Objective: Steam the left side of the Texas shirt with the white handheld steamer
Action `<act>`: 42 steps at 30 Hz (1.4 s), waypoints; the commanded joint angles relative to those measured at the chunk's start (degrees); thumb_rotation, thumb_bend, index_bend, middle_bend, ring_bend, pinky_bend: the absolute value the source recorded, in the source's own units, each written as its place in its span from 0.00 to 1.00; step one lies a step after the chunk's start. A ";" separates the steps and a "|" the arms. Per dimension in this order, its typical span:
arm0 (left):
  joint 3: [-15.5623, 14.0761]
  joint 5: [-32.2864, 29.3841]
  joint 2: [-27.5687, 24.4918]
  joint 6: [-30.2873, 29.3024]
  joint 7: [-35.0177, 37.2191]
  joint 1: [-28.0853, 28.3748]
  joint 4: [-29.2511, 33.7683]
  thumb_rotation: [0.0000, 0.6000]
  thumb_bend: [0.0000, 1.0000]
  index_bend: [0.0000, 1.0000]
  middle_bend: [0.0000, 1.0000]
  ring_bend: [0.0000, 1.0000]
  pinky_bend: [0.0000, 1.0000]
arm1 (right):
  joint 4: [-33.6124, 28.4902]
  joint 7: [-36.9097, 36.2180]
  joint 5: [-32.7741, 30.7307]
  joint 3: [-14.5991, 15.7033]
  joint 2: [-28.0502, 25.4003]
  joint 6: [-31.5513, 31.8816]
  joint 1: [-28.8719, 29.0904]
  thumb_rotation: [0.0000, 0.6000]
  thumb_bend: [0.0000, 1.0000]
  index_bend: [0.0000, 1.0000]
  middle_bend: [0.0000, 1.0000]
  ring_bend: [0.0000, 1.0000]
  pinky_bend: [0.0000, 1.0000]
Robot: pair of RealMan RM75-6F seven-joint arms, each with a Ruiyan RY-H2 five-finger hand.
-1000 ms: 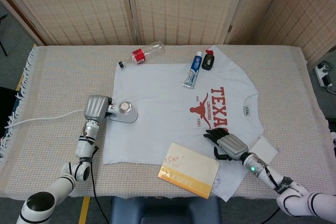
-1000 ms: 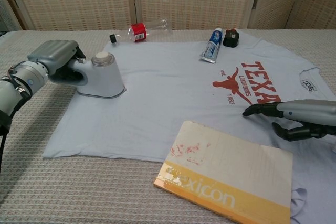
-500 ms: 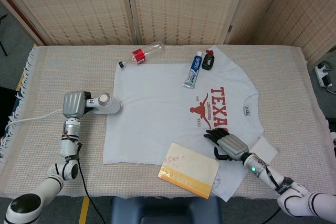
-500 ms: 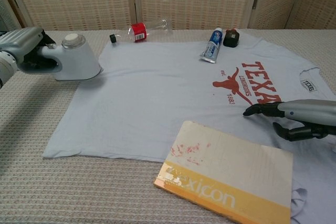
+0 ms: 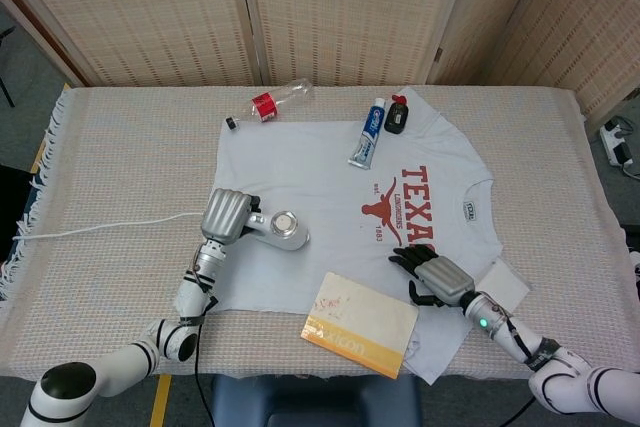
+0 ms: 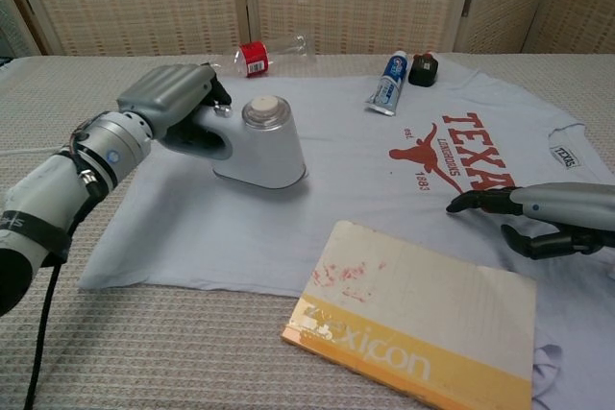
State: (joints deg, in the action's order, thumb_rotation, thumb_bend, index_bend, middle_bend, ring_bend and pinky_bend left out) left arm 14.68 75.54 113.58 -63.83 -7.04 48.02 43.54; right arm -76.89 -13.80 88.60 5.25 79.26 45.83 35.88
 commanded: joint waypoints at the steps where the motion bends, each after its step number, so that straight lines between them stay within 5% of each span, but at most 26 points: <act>1: -0.60 0.48 2.12 0.65 -1.34 1.04 -2.50 1.00 0.35 0.90 1.00 0.85 0.83 | -0.01 -0.01 -0.08 -0.01 0.00 0.03 -0.02 0.25 0.82 0.00 0.00 0.00 0.00; 11: -0.47 -1.91 5.03 4.63 -0.51 -0.23 -13.65 1.00 0.35 0.90 1.00 0.85 0.83 | -0.26 0.49 -0.25 0.00 0.16 0.05 0.04 0.25 0.83 0.00 0.00 0.00 0.00; 25: 2.38 -6.42 2.54 8.25 7.85 -5.73 -26.47 1.00 0.36 0.90 1.00 0.85 0.83 | -1.20 1.87 -0.66 -0.24 0.21 0.20 0.14 0.27 0.83 0.00 0.00 0.00 0.00; 34: 1.08 -3.56 -1.20 -0.26 16.22 -9.16 -20.70 1.00 0.35 0.90 1.00 0.85 0.83 | -1.36 1.64 -0.42 -0.09 -0.01 0.49 0.08 0.30 0.83 0.00 0.00 0.00 0.00; 42: -3.09 3.15 -3.66 -9.10 13.79 -9.70 -5.94 1.00 0.35 0.90 1.00 0.85 0.83 | -1.52 1.63 -0.58 -0.03 -0.36 0.68 -0.08 0.30 0.84 0.00 0.00 0.00 0.00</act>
State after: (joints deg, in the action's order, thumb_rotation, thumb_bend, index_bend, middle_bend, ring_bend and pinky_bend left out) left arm 13.20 76.33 111.06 -70.53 8.20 38.50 33.38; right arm -78.41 -12.17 88.01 5.22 78.91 46.50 35.80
